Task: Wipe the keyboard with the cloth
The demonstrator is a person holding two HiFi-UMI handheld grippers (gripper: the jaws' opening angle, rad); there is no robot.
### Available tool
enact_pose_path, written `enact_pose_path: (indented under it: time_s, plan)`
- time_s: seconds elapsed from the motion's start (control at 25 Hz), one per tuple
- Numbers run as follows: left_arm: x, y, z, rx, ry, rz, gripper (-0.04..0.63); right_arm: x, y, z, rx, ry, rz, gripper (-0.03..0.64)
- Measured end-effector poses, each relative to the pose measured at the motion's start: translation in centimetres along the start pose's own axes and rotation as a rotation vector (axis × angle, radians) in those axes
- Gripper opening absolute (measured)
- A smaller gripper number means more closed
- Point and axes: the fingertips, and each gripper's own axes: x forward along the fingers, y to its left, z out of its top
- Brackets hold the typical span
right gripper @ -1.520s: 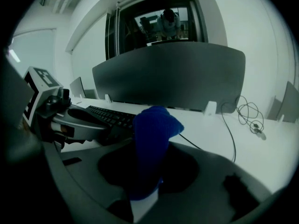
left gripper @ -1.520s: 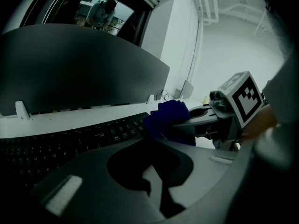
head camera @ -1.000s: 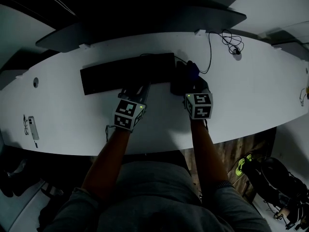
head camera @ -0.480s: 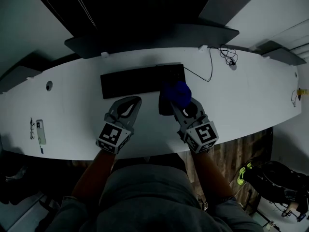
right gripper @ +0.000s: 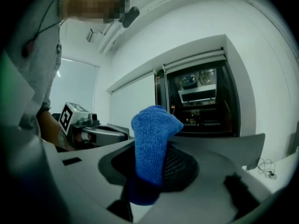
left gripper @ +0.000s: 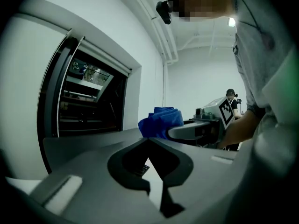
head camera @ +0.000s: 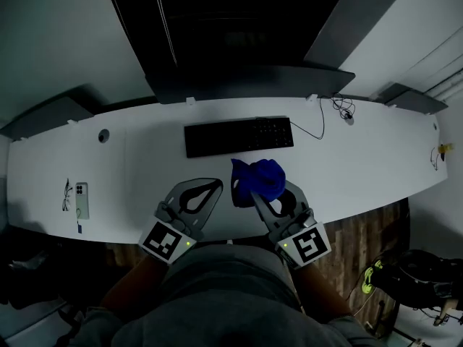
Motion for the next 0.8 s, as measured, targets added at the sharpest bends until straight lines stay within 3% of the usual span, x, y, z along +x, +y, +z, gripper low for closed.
enact_pose_path:
  time_s: [0.4, 0.52, 0.8]
  plan:
    - [-2.4, 0.1, 2.4, 0.044, -0.035, -0.008, 0.009, 1.3, 3.4, 2.4, -0.067, -0.023, -0.002, 0.124]
    - [-2.2, 0.0, 3.0, 0.087, -0.050, -0.027, 0.008, 1.4, 3.4, 2.8, -0.089, -0.019, -0.007, 0.124]
    - [-2.1, -0.2, 3.3, 0.052, -0.054, -0.020, 0.008, 1.5, 3.6, 3.1, -0.085, -0.023, -0.014, 0.124]
